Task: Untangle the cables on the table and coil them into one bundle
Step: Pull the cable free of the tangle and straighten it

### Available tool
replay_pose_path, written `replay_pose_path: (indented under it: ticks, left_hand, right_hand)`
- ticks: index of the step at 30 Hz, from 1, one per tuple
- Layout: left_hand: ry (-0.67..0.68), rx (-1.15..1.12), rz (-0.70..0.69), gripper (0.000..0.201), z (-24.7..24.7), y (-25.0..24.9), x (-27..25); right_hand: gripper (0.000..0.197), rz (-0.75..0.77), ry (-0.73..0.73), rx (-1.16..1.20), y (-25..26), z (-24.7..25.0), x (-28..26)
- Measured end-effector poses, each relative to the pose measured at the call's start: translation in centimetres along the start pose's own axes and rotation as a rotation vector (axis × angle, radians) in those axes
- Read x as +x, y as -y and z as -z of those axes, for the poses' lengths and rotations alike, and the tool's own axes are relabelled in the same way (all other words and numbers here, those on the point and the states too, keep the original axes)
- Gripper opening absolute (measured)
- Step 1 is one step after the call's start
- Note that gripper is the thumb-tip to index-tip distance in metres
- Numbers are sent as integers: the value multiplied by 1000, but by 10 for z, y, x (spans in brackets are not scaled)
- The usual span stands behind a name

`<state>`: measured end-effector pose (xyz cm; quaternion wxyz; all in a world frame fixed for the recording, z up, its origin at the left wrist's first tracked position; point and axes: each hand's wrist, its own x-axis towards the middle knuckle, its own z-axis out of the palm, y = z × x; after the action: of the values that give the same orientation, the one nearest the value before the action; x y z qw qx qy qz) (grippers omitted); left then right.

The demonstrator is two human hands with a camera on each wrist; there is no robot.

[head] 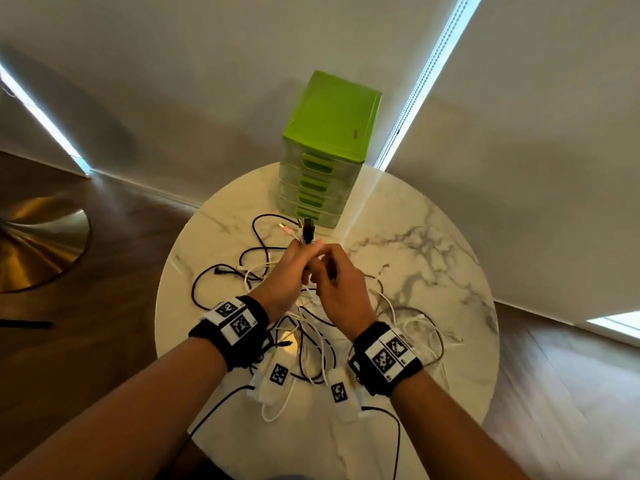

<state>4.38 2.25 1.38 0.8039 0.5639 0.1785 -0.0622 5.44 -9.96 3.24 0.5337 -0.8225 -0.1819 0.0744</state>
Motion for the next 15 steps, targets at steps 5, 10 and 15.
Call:
replay_pose_path:
  ticks: [5, 10, 15]
  left_hand:
    - [66, 50, -16, 46, -2, -2, -22]
    - [-64, 180, -165, 40, 3, -18, -40]
    - [-87, 64, -245, 39, 22, -50, -43]
  right_hand:
    - [8, -44, -25, 34, 13, 0, -19]
    - [23, -69, 116, -91, 12, 4, -37]
    - [43, -76, 262, -38, -19, 10, -62]
